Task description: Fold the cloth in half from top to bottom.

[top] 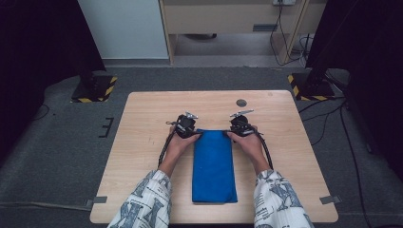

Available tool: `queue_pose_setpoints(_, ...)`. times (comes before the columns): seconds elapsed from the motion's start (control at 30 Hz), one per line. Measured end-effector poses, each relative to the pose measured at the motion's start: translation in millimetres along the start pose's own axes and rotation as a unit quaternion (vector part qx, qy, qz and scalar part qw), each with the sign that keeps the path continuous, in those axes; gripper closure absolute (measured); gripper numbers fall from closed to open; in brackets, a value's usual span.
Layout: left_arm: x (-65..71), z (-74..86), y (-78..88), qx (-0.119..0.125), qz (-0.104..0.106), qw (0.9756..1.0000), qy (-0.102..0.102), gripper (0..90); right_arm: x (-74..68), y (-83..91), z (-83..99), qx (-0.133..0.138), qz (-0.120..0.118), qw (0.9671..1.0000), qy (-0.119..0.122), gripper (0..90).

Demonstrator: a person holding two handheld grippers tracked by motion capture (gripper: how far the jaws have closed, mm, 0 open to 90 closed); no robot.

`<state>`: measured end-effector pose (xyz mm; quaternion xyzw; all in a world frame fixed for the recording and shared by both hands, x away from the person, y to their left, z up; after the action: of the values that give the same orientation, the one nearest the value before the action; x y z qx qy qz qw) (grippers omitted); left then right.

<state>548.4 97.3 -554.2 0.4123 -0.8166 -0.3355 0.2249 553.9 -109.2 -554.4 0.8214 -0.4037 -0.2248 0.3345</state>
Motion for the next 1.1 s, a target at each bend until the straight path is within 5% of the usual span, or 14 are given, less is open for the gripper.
queue_pose_setpoints(0.2,5.0,3.0,1.3,0.008,0.01,0.9998,-0.013,62.6,-5.1,-1.5,-1.0,-0.002,0.006,0.9999,0.009,67.0)
queue_pose_setpoints(0.43,9.0,5.3,1.5,0.017,0.024,0.9996,-0.003,78.5,-11.7,-1.7,0.6,0.0,-0.005,0.9998,0.021,84.2)
queue_pose_setpoints(0.63,10.8,3.9,5.7,0.015,0.022,0.9996,-0.01,84.7,-13.1,5.8,-1.7,0.013,-0.019,0.9997,0.013,85.6)
queue_pose_setpoints(1.1,16.0,-16.1,38.1,0.064,0.015,0.9978,-0.01,85.5,-20.2,39.7,-15.8,0.069,-0.02,0.9972,0.019,86.0)
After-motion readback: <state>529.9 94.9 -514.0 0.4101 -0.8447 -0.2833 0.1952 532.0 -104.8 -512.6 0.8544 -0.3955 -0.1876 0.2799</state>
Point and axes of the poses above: each handheld gripper's, and its own axes: y roughly backward along the jaws, z roughly out of its underside, x roughly to its right, the point moved 4 cm from there along -y, roughly forward along the jaws, and after that the axes turned 3 degrees about y, right-handed, at the moved point
